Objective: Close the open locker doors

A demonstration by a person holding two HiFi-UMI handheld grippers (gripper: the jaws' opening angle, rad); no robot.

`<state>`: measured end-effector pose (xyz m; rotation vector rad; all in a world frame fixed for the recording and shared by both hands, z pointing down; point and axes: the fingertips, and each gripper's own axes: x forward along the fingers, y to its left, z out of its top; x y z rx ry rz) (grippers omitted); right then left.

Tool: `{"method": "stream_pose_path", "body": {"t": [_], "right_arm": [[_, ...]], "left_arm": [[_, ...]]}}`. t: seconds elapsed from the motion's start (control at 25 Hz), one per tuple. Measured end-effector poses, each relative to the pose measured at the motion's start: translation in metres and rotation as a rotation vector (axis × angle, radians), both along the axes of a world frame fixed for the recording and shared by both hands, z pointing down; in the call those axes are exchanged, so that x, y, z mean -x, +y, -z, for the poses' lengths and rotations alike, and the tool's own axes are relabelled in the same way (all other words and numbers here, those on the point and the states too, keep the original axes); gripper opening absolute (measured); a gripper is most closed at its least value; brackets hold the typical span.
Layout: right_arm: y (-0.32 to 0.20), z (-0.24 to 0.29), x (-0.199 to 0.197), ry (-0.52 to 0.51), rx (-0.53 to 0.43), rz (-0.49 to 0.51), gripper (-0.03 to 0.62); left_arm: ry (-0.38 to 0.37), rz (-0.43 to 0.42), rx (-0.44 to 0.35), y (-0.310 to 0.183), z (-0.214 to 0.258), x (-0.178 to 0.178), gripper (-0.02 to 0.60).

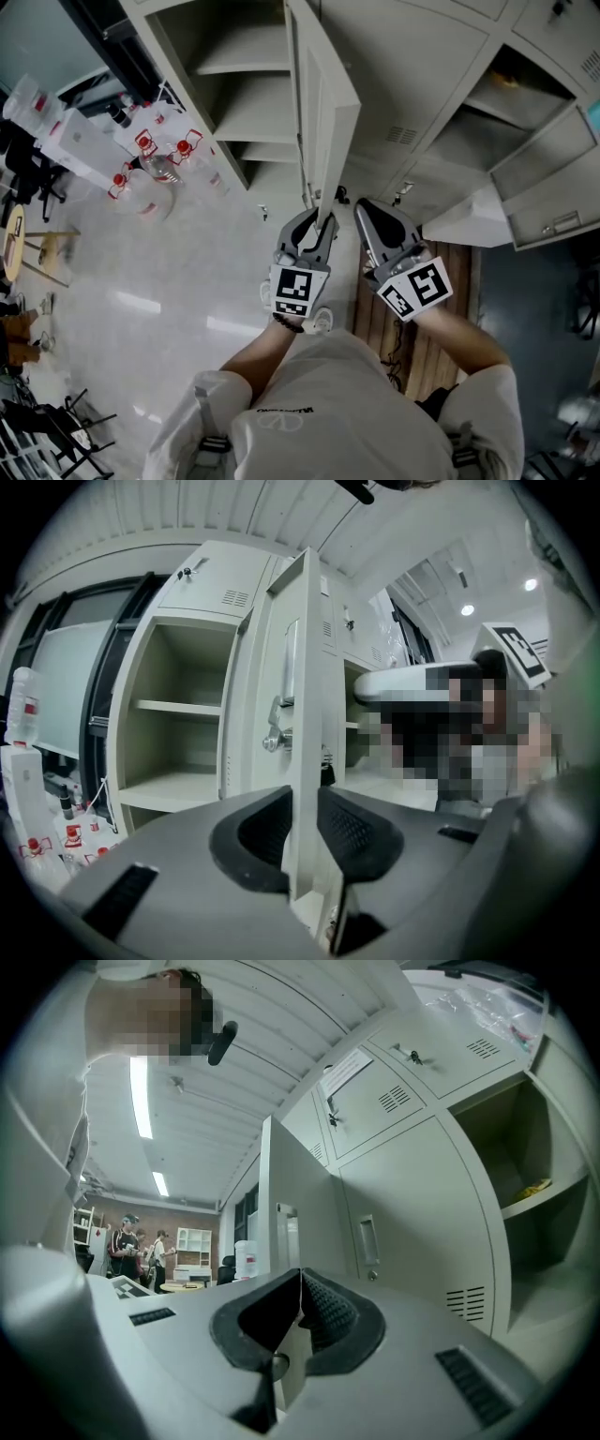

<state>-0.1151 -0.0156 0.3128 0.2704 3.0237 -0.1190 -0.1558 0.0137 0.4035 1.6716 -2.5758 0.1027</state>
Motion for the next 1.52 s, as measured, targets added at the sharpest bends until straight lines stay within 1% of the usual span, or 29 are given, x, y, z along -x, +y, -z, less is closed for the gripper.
{"method": "stream_pose_path", "body": {"t": [0.12, 0.24, 0.44, 0.56, 0.68, 0.8, 0.88, 1.04, 1.24, 1.52], "right_arm": [[0.015, 0.004, 0.016, 0.0, -0.016, 0.053, 0.03], [0.04, 0.005, 0.037, 0.004, -0.019, 0.143, 0.077], [0.088, 0.009, 0.068, -0.008, -0.045, 0.275, 0.114], [0.108, 0.009, 0.09, 0.0, -0.045, 0.312, 0.137], [0.124, 0.012, 0.11, -0.005, -0.048, 0.341, 0.138], [0.144, 0.016, 0.126, -0.019, -0.034, 0.407, 0.143], [0.156, 0.018, 0.137, -0.022, -0.043, 0.439, 0.161], [0.163, 0.019, 0.165, -0.021, -0.063, 0.401, 0.156], [0.178, 0.021, 0.194, -0.033, -0.101, 0.377, 0.112], [0.184, 0.021, 0.237, -0.028, -0.12, 0.327, 0.101]], "left_arm": [[-0.004, -0.003, 0.0, 0.017, 0.0, 0.008, 0.083], [-0.012, -0.001, 0.003, 0.037, 0.0, 0.022, 0.083], [-0.02, 0.001, 0.003, 0.072, -0.001, 0.047, 0.084], [-0.021, 0.005, -0.001, 0.09, 0.001, 0.064, 0.083], [-0.019, 0.012, -0.004, 0.104, 0.002, 0.084, 0.083], [-0.018, 0.001, -0.007, 0.118, 0.002, 0.102, 0.083], [-0.018, -0.01, -0.011, 0.125, 0.003, 0.115, 0.083], [-0.022, -0.025, -0.011, 0.134, 0.003, 0.138, 0.083], [-0.024, -0.044, -0.02, 0.142, 0.003, 0.166, 0.086], [-0.024, -0.087, -0.036, 0.147, 0.002, 0.209, 0.087]]}}
